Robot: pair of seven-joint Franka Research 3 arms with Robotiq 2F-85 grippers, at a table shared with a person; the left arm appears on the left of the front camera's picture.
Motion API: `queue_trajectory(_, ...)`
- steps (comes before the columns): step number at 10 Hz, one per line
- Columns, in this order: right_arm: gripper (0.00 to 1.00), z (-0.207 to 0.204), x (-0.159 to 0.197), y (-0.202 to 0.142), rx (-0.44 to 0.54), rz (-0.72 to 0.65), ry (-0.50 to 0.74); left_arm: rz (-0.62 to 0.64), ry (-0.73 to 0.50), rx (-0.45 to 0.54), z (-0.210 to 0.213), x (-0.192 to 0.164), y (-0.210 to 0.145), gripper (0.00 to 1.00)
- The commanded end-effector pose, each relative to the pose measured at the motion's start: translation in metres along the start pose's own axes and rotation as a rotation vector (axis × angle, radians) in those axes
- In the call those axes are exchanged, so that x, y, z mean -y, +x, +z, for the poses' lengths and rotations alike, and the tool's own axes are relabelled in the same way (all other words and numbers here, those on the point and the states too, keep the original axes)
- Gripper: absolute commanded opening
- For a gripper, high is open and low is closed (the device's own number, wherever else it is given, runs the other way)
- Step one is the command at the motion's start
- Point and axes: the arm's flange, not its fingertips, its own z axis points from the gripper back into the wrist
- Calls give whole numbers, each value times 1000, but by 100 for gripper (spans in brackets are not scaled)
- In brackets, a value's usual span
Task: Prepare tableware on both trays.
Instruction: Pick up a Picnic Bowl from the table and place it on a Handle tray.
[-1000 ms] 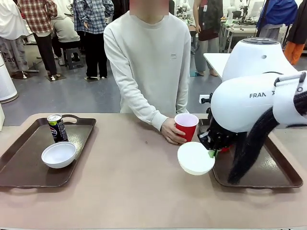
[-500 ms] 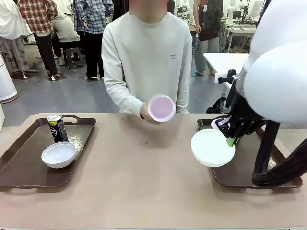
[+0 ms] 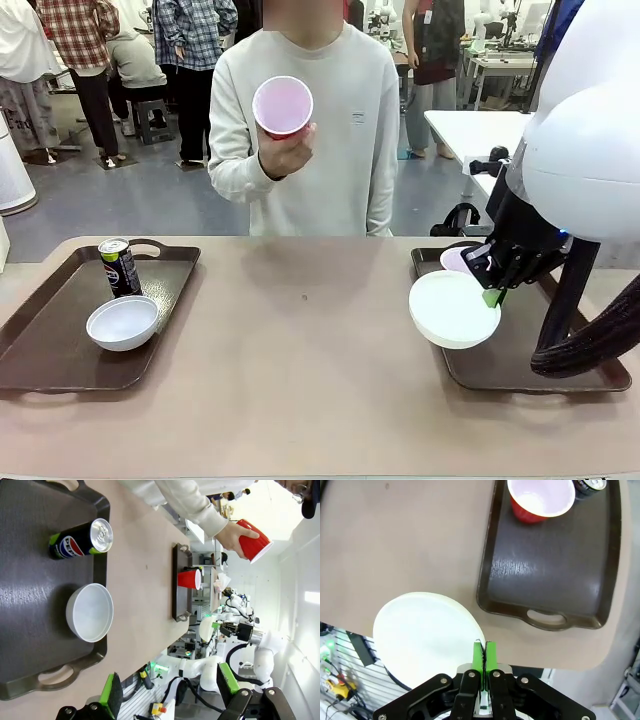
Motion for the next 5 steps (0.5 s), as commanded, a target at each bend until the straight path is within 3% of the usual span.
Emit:
queue_trajectory(1, 3, -63, 25, -62, 0, -15, 28, -6, -7, 0, 2, 1, -1, 100)
queue_trajectory(3, 3, -76, 46, -23, 53, -153, 7, -6, -7, 0, 2, 1, -1, 100)
queue_trajectory(5, 3, -91, 81, 5, 30, -201, 0, -6, -7, 0, 2, 1, -1, 100)
